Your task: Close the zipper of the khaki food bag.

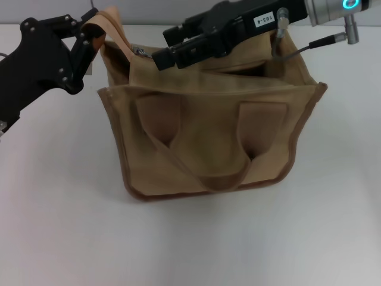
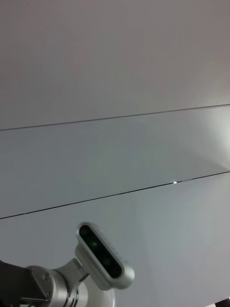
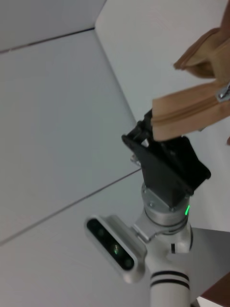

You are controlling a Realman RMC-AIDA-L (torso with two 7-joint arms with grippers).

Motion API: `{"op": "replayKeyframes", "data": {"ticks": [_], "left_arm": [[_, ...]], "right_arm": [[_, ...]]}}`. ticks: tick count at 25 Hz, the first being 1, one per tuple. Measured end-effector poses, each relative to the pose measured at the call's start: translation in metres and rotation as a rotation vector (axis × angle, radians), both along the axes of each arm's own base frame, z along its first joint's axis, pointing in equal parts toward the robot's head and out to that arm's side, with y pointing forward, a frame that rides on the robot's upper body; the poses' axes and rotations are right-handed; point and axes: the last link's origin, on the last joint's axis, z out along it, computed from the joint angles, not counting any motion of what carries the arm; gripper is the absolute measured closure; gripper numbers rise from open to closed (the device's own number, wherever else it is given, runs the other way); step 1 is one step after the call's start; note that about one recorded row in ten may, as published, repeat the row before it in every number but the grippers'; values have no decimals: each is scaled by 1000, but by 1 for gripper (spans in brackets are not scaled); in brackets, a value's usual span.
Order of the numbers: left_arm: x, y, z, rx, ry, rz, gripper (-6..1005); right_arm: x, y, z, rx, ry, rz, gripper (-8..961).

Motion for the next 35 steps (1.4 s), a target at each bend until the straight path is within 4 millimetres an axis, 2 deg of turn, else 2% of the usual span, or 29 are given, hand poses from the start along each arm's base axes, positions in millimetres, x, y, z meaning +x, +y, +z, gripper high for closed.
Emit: {"op": "replayKeyframes", "data": {"ticks": [4, 10, 19, 30, 35], "left_arm": [[-2, -2, 0, 0, -4, 6, 957], [-3, -4, 1, -4, -18, 13, 956], [-4, -7, 0, -10, -35, 15, 955], [-3, -8, -2, -16, -38, 12, 953], [-4, -7, -3, -19, -46, 24, 953]], "right_arm": [[-2, -4, 12, 97, 22, 156, 196], [-4, -2, 14, 204, 0, 288, 196], [-8, 0, -12, 285, -140, 510, 195], [-21, -2, -20, 334, -153, 614, 196], [-25, -10, -22, 342, -144, 652, 196]]}}
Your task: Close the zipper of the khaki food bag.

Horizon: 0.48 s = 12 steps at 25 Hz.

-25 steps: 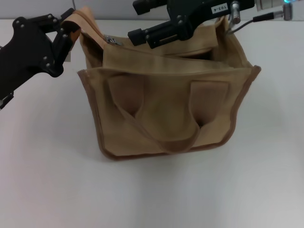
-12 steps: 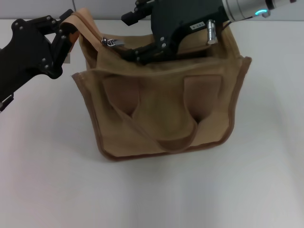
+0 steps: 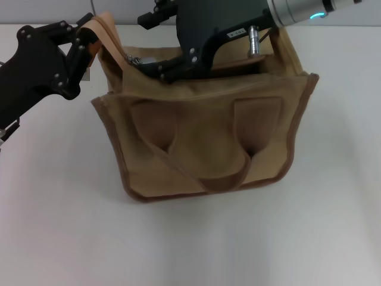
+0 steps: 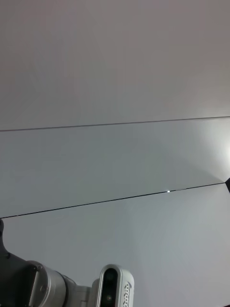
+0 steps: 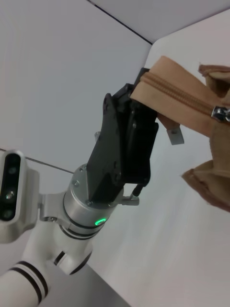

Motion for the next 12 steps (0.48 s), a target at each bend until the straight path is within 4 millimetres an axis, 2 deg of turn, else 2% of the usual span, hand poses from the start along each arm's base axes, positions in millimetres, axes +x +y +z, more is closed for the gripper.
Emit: {"op": "replayKeyframes", "data": {"ticks": [6, 12], "left_arm": [[0, 0, 0, 0, 0, 1, 952], [1, 2, 0, 1, 3, 1, 951]], "right_arm": [[0, -3, -5, 16, -12, 11, 195], [-1, -3, -5, 17, -2, 6, 328]]}}
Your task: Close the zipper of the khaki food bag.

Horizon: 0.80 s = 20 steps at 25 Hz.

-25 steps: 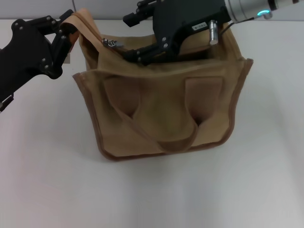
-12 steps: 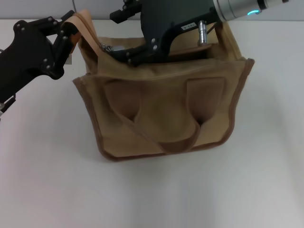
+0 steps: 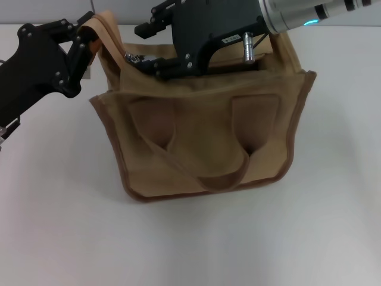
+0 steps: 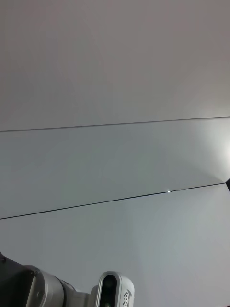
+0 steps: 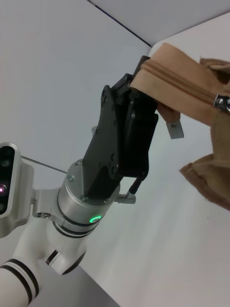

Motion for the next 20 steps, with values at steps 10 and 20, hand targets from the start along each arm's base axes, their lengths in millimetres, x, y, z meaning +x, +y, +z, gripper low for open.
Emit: {"op": "replayKeyframes", "data": {"ticks": [10, 20], "left_arm": [[-1, 2, 0, 3, 8, 13, 950], [-1, 3, 0, 3, 8, 14, 949]], "right_arm": [[1, 0, 0, -5, 10, -13, 646], [3, -2, 0, -11, 12, -21, 771]]}}
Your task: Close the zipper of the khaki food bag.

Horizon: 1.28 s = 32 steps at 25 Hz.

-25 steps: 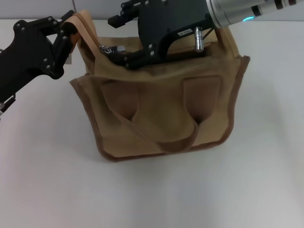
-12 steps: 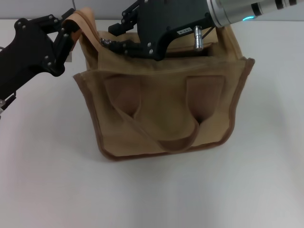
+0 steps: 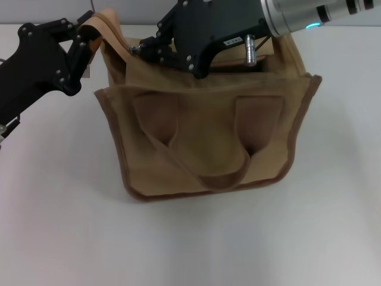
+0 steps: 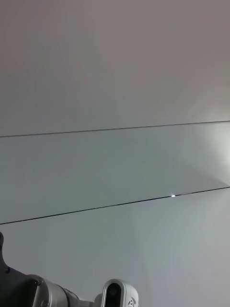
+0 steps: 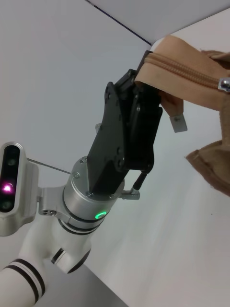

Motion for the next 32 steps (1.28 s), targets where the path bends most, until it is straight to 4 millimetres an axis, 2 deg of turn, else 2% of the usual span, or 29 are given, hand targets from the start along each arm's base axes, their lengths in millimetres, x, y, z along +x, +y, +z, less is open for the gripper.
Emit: {"op": "replayKeyframes", "data": {"ticks": [9, 14, 32], "left_arm": [[-2, -1, 0, 1, 0, 5, 948], [-5, -3, 2, 15, -11, 20, 947], [-8, -5, 3, 28, -6, 33, 945]], "right_arm": [[3, -2, 5, 11, 6, -3, 919], [5, -5, 12, 14, 51, -33, 919], [23, -3, 17, 35, 60, -106, 920]]}}
